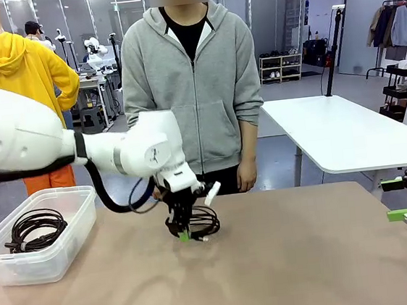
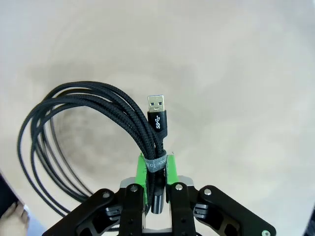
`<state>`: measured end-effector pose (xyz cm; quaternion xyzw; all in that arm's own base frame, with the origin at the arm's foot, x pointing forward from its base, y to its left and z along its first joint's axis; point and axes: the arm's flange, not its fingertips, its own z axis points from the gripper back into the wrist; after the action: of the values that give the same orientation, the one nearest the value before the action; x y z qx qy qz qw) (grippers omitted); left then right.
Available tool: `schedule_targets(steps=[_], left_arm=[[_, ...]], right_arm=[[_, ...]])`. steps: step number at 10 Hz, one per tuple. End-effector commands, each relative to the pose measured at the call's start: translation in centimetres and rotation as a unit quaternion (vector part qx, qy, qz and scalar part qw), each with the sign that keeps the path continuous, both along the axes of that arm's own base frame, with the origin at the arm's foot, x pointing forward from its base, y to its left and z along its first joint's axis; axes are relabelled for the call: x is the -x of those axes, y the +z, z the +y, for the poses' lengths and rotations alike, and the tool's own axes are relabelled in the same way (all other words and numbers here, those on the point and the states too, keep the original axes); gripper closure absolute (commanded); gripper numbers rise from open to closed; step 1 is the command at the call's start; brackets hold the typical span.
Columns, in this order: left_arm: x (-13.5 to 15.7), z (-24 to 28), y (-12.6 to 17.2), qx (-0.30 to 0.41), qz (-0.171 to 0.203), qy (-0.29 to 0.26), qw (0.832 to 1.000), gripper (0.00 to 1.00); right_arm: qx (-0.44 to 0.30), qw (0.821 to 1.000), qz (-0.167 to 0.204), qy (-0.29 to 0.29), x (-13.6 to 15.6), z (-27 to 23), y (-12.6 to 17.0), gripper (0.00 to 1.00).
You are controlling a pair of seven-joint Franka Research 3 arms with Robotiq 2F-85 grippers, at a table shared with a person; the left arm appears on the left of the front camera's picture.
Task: Organize and store the cables.
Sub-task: Place the USB Extension Cable into the Organizing box.
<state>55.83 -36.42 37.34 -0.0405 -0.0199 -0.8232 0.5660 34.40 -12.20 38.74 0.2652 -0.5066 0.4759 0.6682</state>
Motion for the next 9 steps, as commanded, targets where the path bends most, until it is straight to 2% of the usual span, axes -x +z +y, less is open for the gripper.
schedule_targets(steps=[1,4,7,9], left_arm=[[1.7,2.8,6.0,-0.002,0.000,-0.004,1.000,1.00],[1.8,8.4,8.3,0.003,-0.015,-0.017,1.000,1.00],[1.7,19.2,10.3,0.009,-0.038,-0.008,0.999,1.00],[3.4,26.5,11.7,0.013,-0.064,-0.008,0.998,1.00]], right_arm=[[-0.009,1.000,0.007,-0.009,0.0,0.3,0.4,0.00],[-0.009,1.000,0.007,-0.009,0.0,0.3,0.4,0.00],[-0.009,1.000,0.007,-0.009,0.0,0.3,0.4,0.00],[-0.009,1.000,0.007,-0.009,0.0,0.3,0.4,0.00]])
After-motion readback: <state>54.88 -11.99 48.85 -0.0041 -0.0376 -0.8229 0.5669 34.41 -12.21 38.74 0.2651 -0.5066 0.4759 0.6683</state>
